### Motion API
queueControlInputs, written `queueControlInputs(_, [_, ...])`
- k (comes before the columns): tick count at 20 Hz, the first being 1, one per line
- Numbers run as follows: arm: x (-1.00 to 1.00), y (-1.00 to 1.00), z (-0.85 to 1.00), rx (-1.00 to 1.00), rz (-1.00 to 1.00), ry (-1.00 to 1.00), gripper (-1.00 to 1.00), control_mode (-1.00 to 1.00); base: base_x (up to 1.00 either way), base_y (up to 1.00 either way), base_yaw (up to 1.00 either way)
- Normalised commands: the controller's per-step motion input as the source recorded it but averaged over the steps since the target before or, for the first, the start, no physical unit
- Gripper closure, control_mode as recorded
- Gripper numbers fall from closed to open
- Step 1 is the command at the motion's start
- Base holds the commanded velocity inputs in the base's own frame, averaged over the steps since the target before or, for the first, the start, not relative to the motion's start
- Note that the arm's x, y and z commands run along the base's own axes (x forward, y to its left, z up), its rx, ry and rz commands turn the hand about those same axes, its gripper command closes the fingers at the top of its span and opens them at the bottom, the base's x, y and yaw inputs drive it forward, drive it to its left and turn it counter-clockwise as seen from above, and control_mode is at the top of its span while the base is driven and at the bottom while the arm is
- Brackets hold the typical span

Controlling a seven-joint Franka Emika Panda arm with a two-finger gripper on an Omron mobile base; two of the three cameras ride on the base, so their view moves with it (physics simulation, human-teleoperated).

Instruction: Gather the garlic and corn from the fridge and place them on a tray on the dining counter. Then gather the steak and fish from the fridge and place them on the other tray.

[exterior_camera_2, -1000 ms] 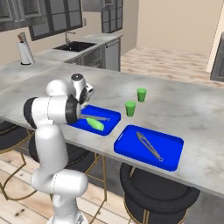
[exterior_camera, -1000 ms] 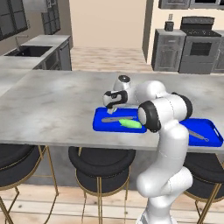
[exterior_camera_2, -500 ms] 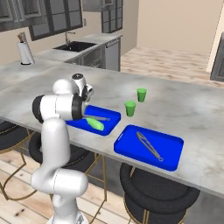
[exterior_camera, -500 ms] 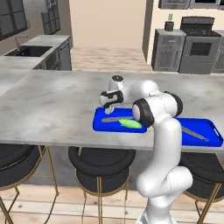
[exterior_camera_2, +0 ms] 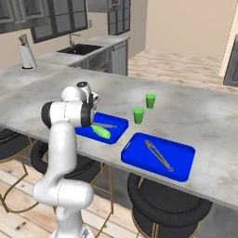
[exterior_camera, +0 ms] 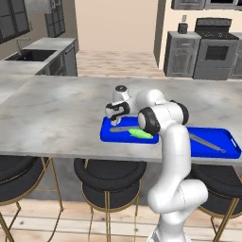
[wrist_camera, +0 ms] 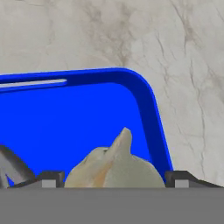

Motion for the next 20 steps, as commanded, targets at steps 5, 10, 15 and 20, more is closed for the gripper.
queueControlInputs(5, [0.13,0.00,-0.23,-0.02,0.01,0.00,1.00,-1.00,0.00,0.00,0.00])
queueControlInputs(10, [0.05,0.00,-0.19,0.00,0.01,0.01,1.00,-1.00,0.00,0.00,0.00])
queueControlInputs(15, [0.05,0.00,-0.07,-0.01,0.02,0.00,1.00,-1.00,0.00,0.00,0.00])
queueControlInputs(20, [0.01,0.00,-0.01,0.00,0.02,0.00,-1.00,-1.00,0.00,0.00,0.00])
